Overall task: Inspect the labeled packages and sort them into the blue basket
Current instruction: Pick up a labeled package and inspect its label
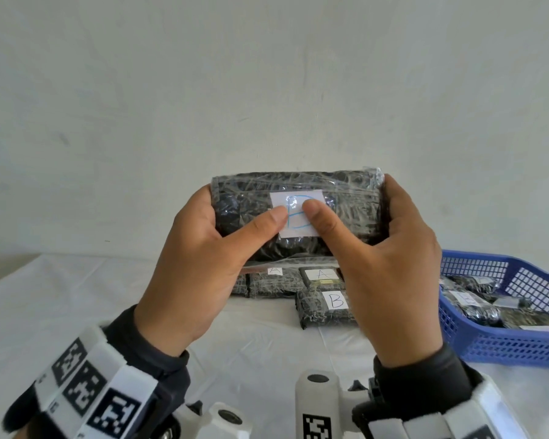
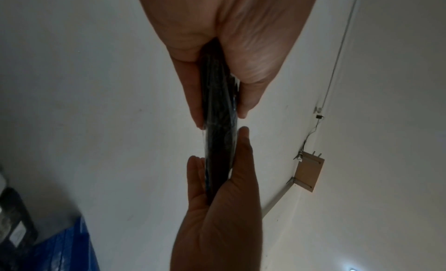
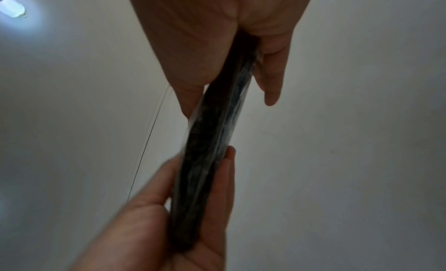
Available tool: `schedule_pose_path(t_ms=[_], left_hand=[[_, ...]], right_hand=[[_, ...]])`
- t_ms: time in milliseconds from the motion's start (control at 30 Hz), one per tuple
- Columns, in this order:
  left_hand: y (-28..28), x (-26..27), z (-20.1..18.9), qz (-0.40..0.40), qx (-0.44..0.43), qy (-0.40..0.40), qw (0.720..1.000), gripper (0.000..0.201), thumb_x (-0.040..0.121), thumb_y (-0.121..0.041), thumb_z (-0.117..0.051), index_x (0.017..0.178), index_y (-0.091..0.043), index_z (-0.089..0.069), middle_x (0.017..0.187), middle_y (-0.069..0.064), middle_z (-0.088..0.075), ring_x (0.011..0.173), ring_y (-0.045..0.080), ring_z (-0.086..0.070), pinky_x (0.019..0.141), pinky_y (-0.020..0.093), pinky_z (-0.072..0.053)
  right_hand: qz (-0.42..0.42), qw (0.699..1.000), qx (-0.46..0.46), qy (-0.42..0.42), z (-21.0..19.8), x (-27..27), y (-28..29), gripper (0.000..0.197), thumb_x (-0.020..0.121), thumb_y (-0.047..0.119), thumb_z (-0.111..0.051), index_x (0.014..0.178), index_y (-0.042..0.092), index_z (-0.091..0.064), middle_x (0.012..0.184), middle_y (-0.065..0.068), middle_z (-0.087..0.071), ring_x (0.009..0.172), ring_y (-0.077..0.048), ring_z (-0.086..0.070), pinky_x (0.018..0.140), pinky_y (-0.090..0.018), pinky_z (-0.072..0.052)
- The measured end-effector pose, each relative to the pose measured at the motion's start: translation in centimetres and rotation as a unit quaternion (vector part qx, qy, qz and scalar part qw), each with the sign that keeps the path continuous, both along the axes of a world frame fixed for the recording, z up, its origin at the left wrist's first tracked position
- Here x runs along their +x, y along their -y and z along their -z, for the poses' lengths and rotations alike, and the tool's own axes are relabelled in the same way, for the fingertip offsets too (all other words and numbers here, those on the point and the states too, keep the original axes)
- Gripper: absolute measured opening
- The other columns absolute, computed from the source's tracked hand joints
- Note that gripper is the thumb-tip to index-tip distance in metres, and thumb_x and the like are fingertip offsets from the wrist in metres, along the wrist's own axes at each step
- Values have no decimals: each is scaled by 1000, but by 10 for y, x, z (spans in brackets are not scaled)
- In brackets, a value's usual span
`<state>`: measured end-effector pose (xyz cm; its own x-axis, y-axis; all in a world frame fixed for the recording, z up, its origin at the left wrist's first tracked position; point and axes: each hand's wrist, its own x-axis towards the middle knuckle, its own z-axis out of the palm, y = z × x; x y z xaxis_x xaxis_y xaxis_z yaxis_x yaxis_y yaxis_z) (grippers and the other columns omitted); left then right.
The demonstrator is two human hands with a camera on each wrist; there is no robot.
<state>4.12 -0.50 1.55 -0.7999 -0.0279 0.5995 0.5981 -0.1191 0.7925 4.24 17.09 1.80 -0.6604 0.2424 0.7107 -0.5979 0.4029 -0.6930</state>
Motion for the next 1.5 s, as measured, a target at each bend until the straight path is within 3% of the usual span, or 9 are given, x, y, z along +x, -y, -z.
schedule_pose_path(t_ms=[167, 267, 400, 633, 733, 833, 1067, 1267, 1500], left_hand=[[4, -4, 0, 37, 8, 14, 999, 27, 90, -31, -72, 114, -18, -72, 114, 6, -79, 109, 27, -75, 97, 49, -54], [5, -3, -1, 53, 5, 9, 999, 22, 93, -26, -63, 113, -22, -72, 115, 4, -79, 111, 24, -75, 97, 47, -54], [8, -1, -4, 65, 14, 2, 998, 16, 96, -28, -63, 108, -25, -73, 110, 2, -80, 104, 19, -76, 85, 36, -59], [9, 2, -5, 92, 64, 37, 993, 26, 96, -32, -56, 113, -18, -70, 105, 4, -80, 94, 17, -78, 68, 28, -62], [8, 1, -5, 82, 74, 53, 993, 32, 91, -33, -53, 113, -15, -69, 103, 5, -80, 92, 17, -78, 67, 28, -63], [7, 3, -8, 87, 77, 60, 991, 38, 94, -37, -56, 122, -12, -65, 107, 5, -80, 96, 18, -78, 68, 28, -62], [4, 2, -8, 77, 61, 62, 993, 48, 82, -24, -69, 127, -10, -59, 112, 4, -79, 101, 21, -78, 70, 28, -63], [2, 4, -9, 74, 45, 77, 993, 61, 73, -27, -77, 128, -10, -60, 114, 5, -79, 103, 23, -77, 77, 33, -64], [5, 7, -13, 79, 62, 78, 992, 63, 68, -20, -78, 127, -9, -59, 110, 4, -80, 99, 20, -79, 73, 26, -62]], right_hand=[[-73, 995, -70, -1, 0, -6, -8, 93, 76, 67, -77, 143, 5, -58, 136, -9, -70, 131, -25, -64, 109, -51, -53], [-92, 991, -96, -14, 1, -8, -11, 79, 85, 57, -73, 145, 6, -59, 124, -2, -76, 118, -13, -68, 108, -48, -54], [-139, 977, -160, -13, 0, -9, -13, 66, 91, 43, -69, 147, 9, -59, 125, -2, -74, 117, -14, -67, 110, -43, -51], [-179, 957, -229, -19, -1, -7, -11, 94, 73, 70, -72, 147, 14, -59, 143, 0, -67, 137, -16, -59, 121, -46, -40], [-188, 956, -224, -5, 1, -9, -11, 88, 82, 60, -78, 153, 14, -52, 141, 0, -68, 134, -14, -61, 118, -44, -44], [-142, 979, -144, -10, 4, -10, -9, 81, 93, 53, -70, 158, 13, -43, 149, 0, -61, 140, -9, -55, 119, -38, -44], [-62, 996, -65, -3, 1, -2, -3, 85, 84, 54, -63, 158, 15, -44, 144, 13, -56, 132, 7, -51, 110, -7, -38], [-10, 1000, -3, 11, 3, -4, 1, 87, 77, 70, -70, 144, 17, -59, 124, 4, -70, 119, -14, -66, 105, -44, -53], [-57, 998, 14, 19, 2, -1, -1, 115, 64, 76, -73, 160, 21, -39, 142, 13, -60, 134, -4, -56, 114, -36, -47]])
